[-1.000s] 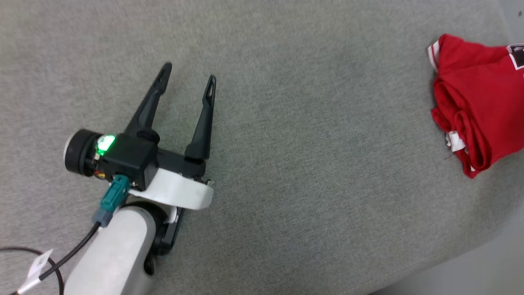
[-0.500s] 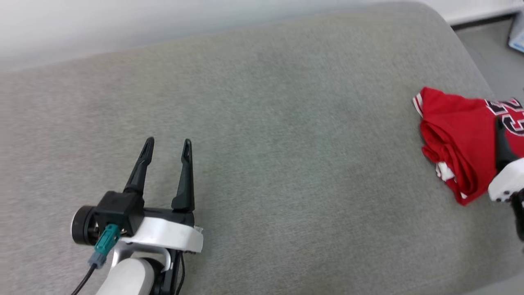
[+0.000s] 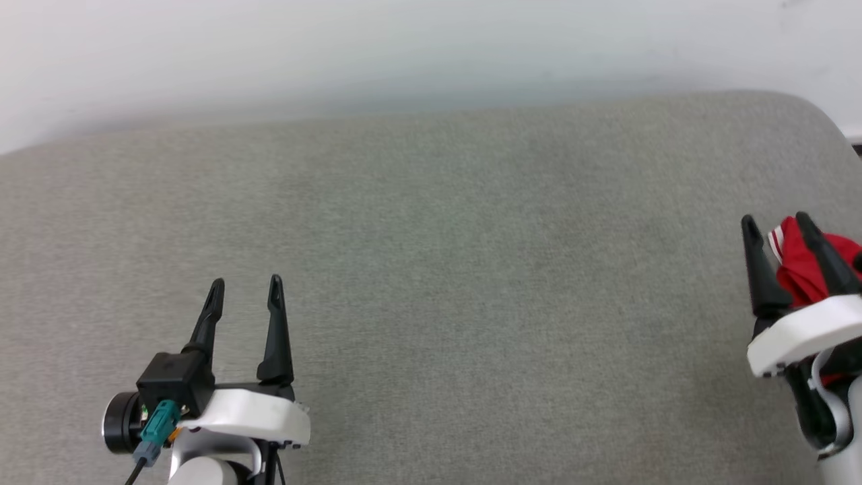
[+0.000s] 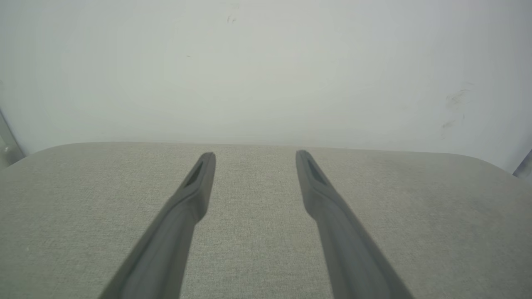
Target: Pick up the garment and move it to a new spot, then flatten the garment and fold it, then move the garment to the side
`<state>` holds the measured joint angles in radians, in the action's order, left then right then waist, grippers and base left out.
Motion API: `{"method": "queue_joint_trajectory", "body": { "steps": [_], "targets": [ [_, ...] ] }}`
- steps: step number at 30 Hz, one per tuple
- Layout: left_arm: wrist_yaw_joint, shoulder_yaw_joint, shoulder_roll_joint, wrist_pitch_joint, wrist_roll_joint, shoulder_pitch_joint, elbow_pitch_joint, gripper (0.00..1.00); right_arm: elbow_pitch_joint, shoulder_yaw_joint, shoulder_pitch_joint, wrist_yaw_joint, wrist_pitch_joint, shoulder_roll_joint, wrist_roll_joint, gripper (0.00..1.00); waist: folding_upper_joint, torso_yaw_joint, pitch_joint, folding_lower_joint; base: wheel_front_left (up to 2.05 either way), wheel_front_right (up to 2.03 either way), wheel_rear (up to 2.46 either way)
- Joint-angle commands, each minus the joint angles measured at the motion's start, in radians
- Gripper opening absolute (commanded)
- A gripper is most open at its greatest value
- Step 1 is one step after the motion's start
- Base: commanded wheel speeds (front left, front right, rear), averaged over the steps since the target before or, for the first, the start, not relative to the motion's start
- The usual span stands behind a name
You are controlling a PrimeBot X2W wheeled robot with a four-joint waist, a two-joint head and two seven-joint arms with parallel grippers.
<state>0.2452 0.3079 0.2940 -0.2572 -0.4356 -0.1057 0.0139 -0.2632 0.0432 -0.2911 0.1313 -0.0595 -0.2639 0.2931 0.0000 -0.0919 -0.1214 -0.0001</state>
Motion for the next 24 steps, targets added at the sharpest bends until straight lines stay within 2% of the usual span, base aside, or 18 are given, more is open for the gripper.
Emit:
{"method": "queue_joint_trajectory", "body": {
  "steps": [1,6,13,24],
  "targets": [
    [-0.003,-0.008,0.002,-0.004,0.001,0.015,0.005,1.0,0.03,0.003,0.035,-0.001,0.008,0.01,-0.009,1.0,0.0,0.034,0.037,0.0001,0.0,0.0,0.0],
    [-0.008,-0.032,0.007,-0.008,-0.004,0.058,0.03,1.0,0.157,0.006,0.138,-0.001,0.05,0.052,-0.031,1.0,0.0,0.048,0.087,0.0001,0.0,0.0,0.0],
    [-0.022,-0.054,-0.001,-0.009,-0.014,0.115,0.063,1.0,0.289,0.001,0.266,-0.001,0.095,0.107,-0.069,1.0,0.0,0.033,0.142,0.0001,0.0,0.0,0.0],
    [-0.058,-0.078,-0.01,-0.009,-0.005,0.144,0.092,1.0,0.363,-0.01,0.323,-0.001,0.134,0.131,-0.113,1.0,0.0,0.023,0.17,0.0001,0.0,0.0,0.0]
  ]
}}
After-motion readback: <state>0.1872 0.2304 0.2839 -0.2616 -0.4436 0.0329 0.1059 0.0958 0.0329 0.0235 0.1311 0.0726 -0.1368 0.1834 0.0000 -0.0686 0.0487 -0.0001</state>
